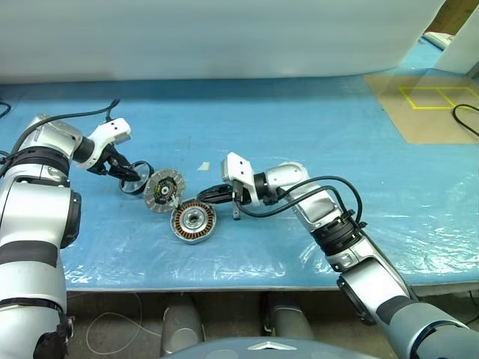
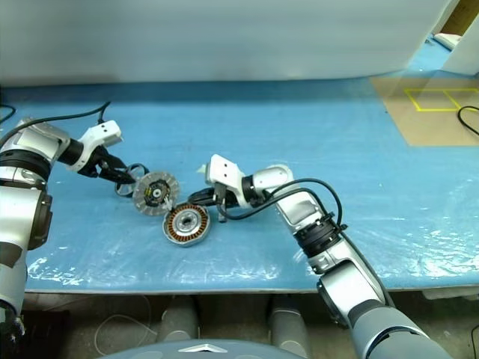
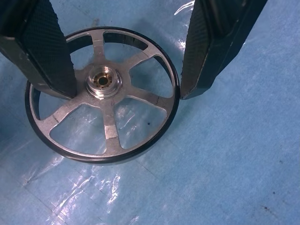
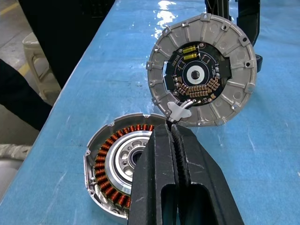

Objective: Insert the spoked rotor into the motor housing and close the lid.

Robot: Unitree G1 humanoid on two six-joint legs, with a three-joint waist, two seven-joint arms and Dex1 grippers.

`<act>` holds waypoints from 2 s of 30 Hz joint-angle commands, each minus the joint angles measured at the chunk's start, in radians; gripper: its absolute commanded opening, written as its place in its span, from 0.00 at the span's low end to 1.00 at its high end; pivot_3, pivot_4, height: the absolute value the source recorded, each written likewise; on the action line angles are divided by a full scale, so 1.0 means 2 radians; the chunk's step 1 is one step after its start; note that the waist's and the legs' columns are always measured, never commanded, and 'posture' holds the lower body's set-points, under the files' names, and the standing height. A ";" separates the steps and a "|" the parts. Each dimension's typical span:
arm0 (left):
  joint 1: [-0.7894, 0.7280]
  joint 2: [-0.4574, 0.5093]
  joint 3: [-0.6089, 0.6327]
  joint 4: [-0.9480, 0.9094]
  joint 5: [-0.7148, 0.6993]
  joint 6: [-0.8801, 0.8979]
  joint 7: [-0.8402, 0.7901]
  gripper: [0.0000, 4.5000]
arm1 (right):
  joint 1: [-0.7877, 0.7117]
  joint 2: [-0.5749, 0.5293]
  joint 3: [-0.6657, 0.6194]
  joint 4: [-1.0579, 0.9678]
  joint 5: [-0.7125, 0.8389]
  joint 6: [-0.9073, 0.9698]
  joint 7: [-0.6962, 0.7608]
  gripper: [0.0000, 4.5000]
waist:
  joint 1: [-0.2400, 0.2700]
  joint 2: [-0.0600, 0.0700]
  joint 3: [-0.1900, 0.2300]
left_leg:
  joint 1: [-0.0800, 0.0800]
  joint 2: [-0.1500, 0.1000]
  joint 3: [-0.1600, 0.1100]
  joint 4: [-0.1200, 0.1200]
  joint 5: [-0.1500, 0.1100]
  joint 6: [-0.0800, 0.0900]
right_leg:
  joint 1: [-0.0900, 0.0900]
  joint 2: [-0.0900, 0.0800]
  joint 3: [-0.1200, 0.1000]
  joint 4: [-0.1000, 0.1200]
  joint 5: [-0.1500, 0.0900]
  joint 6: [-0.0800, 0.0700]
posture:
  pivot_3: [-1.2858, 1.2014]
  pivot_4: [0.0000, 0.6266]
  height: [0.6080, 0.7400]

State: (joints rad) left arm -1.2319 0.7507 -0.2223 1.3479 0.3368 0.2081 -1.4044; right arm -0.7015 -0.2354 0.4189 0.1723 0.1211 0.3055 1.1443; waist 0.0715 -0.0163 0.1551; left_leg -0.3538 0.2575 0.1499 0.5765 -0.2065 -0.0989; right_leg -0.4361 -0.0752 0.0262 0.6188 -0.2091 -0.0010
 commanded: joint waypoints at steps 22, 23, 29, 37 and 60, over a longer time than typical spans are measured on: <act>-0.016 0.007 -0.013 -0.005 0.020 -0.004 -0.029 1.00 | -0.010 0.006 0.014 0.003 -0.004 -0.024 0.010 0.00 | 0.000 0.000 0.000 | 0.000 0.000 0.000 0.000 0.000 0.000 | 0.000 0.000 0.000 0.000 0.000 0.000 | 0.52 0.24 1.00; -0.015 0.007 -0.014 -0.005 0.020 -0.004 -0.030 1.00 | -0.011 0.006 0.014 0.004 -0.005 -0.025 0.010 0.00 | 0.000 0.000 0.000 | 0.000 0.000 0.000 0.000 0.000 0.000 | 0.000 0.000 0.000 0.000 0.000 0.000 | 0.52 0.24 1.00; -0.009 0.004 -0.012 -0.005 0.020 -0.003 -0.019 0.80 | -0.013 0.007 0.014 0.008 -0.006 -0.029 0.010 0.00 | 0.000 0.000 0.000 | 0.000 0.000 0.000 0.000 0.000 0.000 | 0.000 0.000 0.000 0.000 0.000 0.000 | 0.52 0.24 1.00; -0.007 0.003 -0.015 -0.003 0.024 0.001 0.002 0.80 | -0.011 0.007 0.013 0.009 -0.009 -0.030 0.011 0.00 | 0.000 0.000 0.000 | 0.000 0.000 0.000 0.000 0.000 0.000 | 0.000 0.000 0.000 -0.001 0.000 0.000 | 0.52 0.24 1.00; 0.011 -0.018 -0.015 -0.001 0.022 0.016 0.002 0.80 | -0.010 0.010 0.015 0.006 -0.014 -0.031 0.007 0.00 | 0.000 0.000 0.000 | 0.000 0.000 0.000 -0.001 0.000 0.000 | 0.000 0.000 0.000 -0.001 0.000 0.000 | 0.52 0.24 1.00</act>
State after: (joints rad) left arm -1.2059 0.7053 -0.2481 1.3498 0.3787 0.2376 -1.3921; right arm -0.7022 -0.2217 0.4469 0.2045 0.0929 0.2577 1.1583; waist 0.0708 -0.0166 0.1556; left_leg -0.3545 0.2576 0.1499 0.5753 -0.2068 -0.0993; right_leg -0.4362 -0.0752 0.0258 0.6170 -0.2091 -0.0010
